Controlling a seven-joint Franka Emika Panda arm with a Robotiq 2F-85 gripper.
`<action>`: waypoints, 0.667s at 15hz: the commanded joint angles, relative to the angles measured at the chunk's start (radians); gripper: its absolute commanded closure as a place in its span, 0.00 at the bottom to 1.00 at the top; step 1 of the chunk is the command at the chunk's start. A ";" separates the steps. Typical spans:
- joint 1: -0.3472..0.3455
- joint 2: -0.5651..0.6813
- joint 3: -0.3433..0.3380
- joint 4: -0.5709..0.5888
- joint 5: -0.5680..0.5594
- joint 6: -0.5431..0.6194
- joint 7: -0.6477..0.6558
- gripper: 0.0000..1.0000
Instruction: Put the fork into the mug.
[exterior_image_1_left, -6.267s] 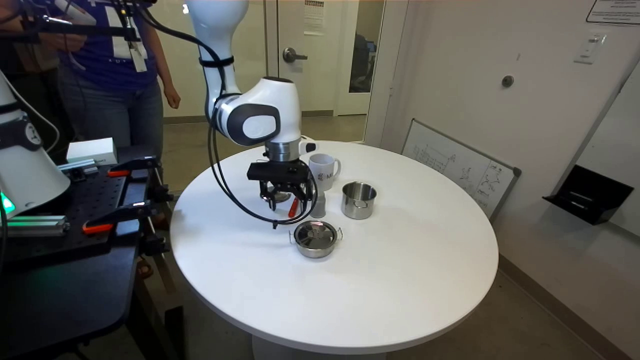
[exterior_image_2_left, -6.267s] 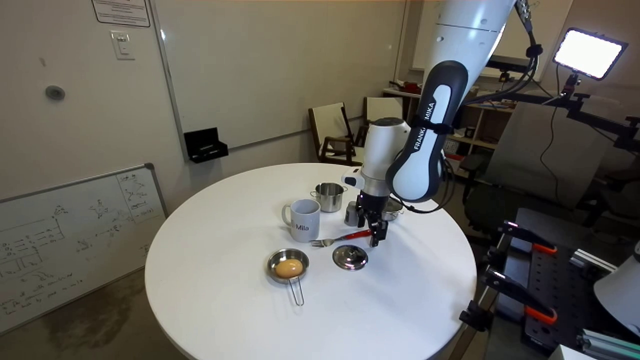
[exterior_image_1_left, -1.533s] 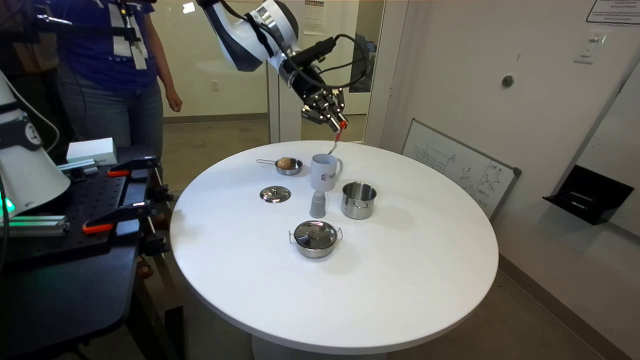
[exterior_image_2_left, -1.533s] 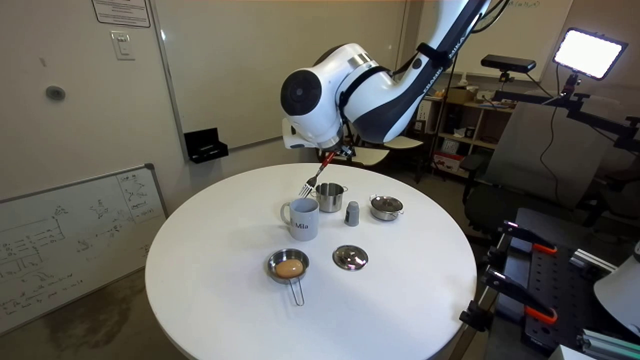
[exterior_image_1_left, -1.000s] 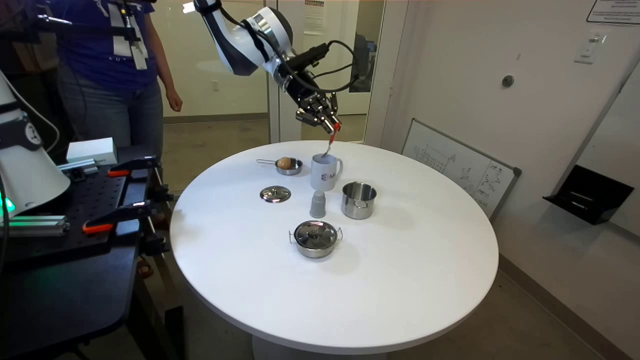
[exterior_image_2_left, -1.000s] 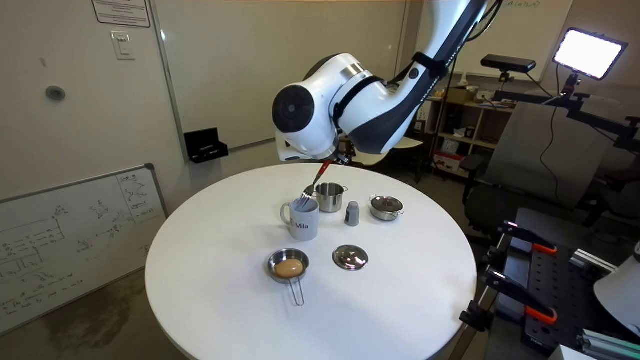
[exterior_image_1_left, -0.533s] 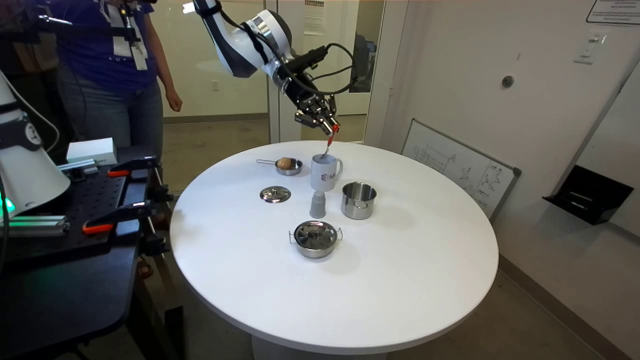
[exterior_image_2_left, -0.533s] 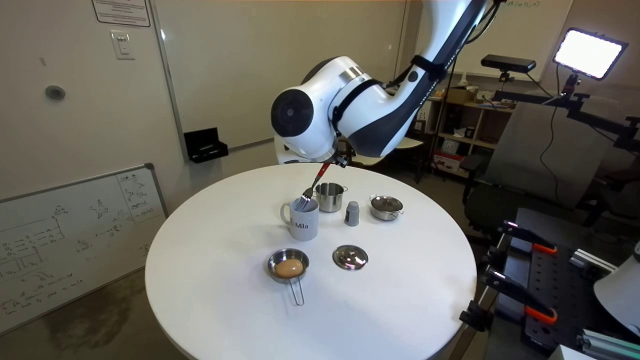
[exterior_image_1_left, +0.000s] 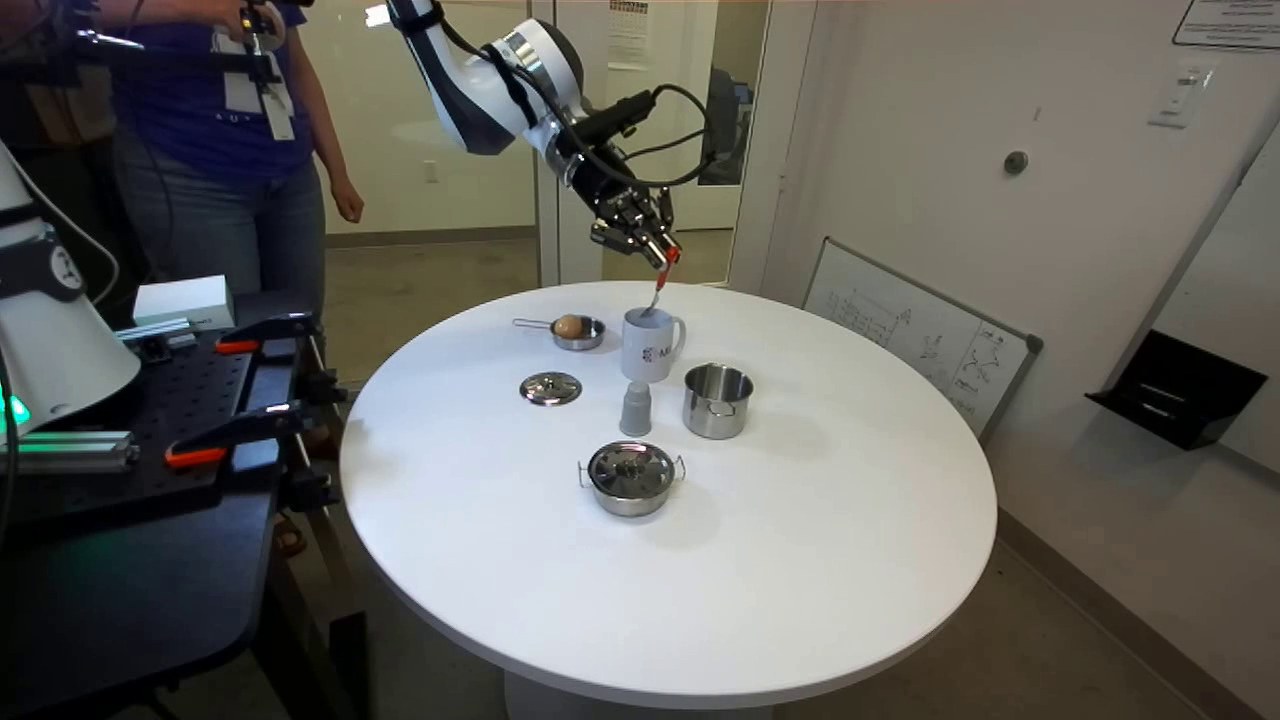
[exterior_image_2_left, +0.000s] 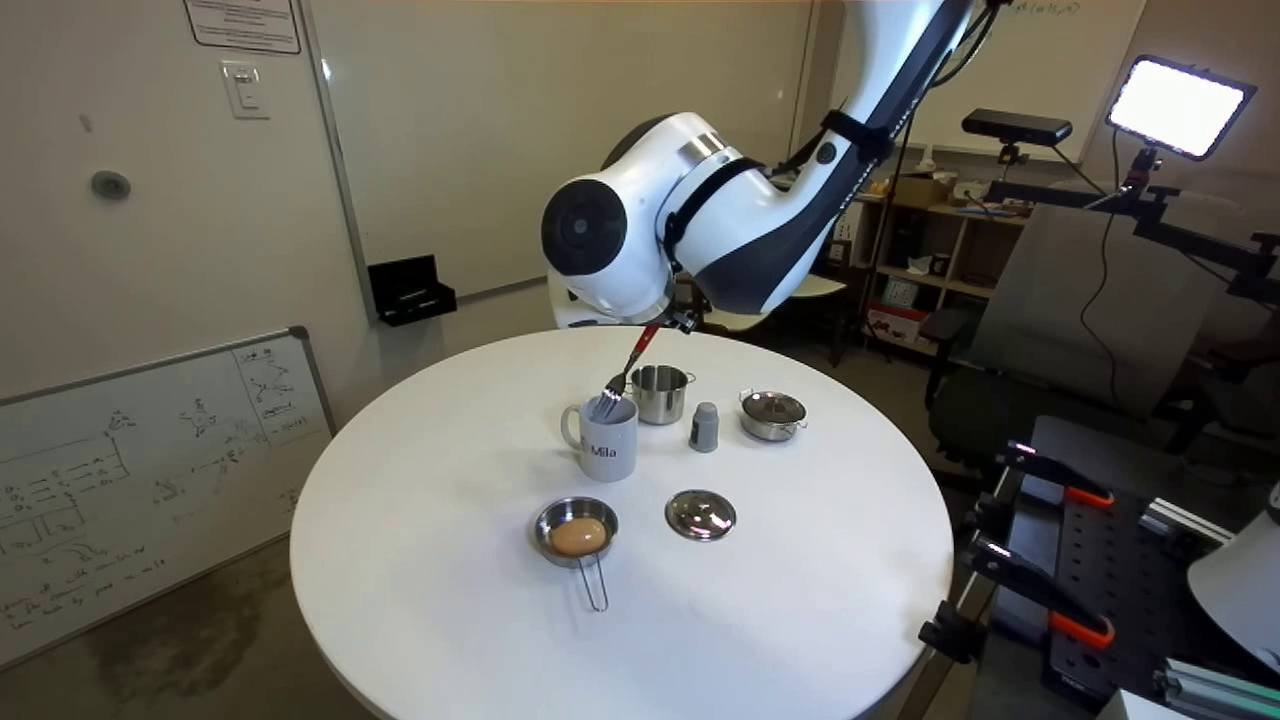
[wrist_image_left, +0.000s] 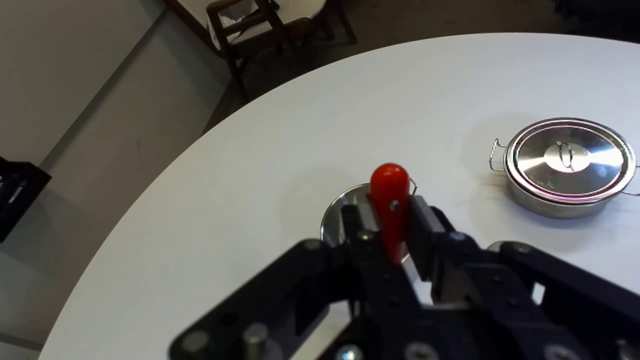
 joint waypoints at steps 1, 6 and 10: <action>0.002 0.018 0.011 0.025 -0.002 -0.043 -0.016 0.95; 0.001 0.018 0.016 0.025 0.002 -0.053 -0.016 0.34; 0.001 0.018 0.017 0.025 -0.001 -0.059 -0.012 0.04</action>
